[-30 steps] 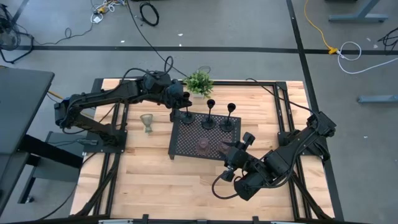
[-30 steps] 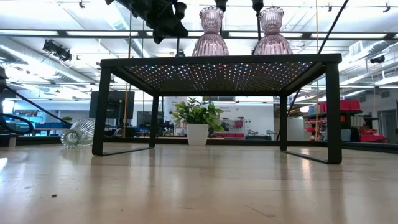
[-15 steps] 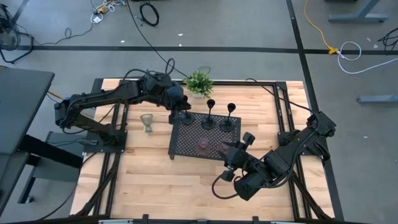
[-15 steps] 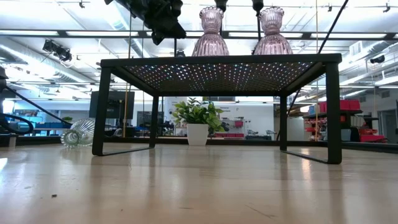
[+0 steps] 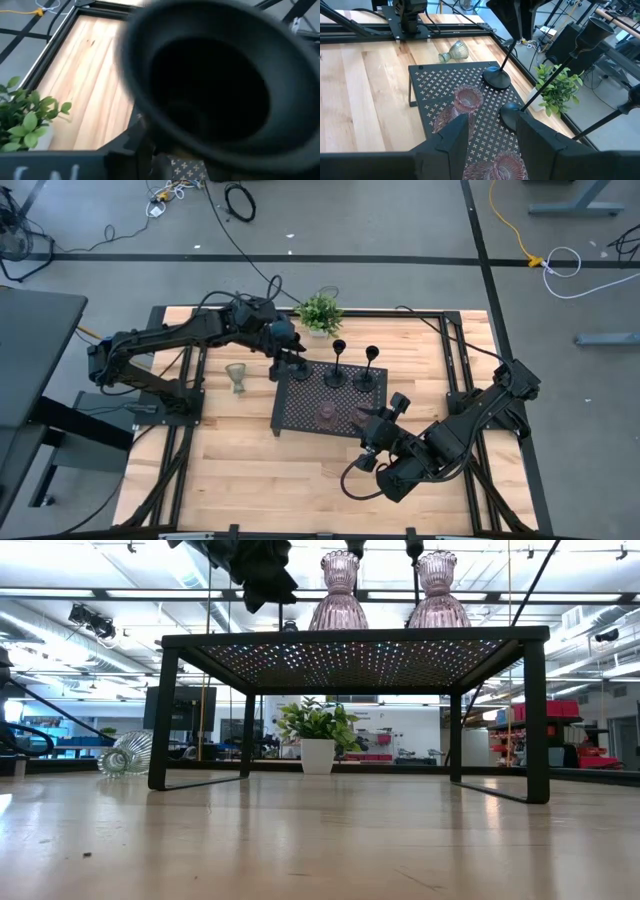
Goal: Pick & Place candle stick holders
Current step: Put the black candle holder on the shelf, then align the green glass candle holder with the black candle holder on the shelf
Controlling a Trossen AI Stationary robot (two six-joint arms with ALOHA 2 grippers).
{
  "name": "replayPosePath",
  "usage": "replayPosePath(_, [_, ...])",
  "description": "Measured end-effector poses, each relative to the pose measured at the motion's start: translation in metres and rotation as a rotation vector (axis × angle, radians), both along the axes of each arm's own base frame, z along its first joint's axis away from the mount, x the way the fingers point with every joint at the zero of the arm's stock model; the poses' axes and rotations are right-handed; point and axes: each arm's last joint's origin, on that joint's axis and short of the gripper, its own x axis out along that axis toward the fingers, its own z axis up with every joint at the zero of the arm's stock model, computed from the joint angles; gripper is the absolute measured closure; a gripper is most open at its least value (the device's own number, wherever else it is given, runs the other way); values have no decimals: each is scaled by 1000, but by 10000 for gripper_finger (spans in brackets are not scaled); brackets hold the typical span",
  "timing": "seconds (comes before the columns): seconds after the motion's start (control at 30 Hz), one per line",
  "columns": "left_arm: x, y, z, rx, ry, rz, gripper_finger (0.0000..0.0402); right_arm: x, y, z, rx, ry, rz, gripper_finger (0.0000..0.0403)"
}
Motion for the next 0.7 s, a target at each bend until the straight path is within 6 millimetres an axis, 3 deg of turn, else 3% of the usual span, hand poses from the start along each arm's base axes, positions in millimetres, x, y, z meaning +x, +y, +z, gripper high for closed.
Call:
replayPosePath(0.37, [-3, 0, -3, 16, 38, 8, 216, 0, 0, 0, -2, 3, 0, 240])
replayPosePath(0.7, [-28, -4, 6, 64, 117, 70, 216, 0, 0, -1, -5, 7, 0, 240])
